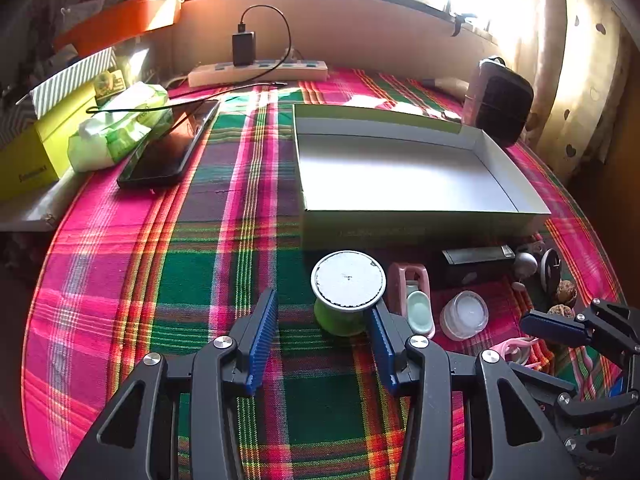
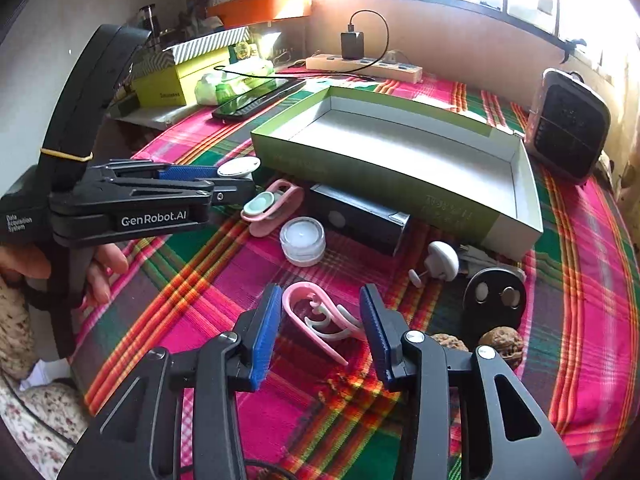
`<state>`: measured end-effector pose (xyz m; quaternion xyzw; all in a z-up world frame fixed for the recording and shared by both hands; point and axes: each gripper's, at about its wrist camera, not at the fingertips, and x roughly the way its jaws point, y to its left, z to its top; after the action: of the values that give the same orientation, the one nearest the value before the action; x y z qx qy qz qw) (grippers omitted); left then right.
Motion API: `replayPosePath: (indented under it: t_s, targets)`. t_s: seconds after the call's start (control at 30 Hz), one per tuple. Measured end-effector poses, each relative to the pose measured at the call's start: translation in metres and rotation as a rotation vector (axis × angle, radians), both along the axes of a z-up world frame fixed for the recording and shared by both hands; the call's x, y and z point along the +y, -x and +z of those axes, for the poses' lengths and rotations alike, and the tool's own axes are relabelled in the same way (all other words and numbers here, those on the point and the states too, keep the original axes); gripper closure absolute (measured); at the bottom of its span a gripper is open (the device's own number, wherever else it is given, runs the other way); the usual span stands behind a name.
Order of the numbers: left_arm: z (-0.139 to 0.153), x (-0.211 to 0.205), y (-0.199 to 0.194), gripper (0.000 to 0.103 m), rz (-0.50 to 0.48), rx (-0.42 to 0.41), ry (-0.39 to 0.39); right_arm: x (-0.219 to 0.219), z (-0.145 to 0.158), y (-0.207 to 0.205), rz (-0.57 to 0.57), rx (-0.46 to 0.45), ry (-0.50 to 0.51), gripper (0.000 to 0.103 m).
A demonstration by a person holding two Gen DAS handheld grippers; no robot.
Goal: Organize objects
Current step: 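Move left tool toward green spool while right tool approaches pink clip, then close left tool on green spool while right tool closes on pink clip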
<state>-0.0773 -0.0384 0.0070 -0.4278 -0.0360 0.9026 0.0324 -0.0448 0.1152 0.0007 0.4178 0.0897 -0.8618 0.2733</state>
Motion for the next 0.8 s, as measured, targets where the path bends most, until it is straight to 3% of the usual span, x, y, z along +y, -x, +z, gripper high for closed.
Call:
replayPosePath:
  t_s: [0.33, 0.73, 0.8]
  targets:
    - [0.002, 0.003, -0.002, 0.060, -0.033, 0.013, -0.031, -0.008, -0.008, -0.002, 0.046, 0.009, -0.075, 0.061]
    - [0.001, 0.004, 0.012, 0.061, 0.001, -0.016, -0.061, -0.010, -0.008, -0.002, 0.052, 0.029, -0.080, 0.061]
    - [0.000, 0.002, 0.013, 0.061, 0.010, -0.026, -0.081, -0.009, -0.008, -0.003, 0.052, 0.032, -0.077, 0.066]
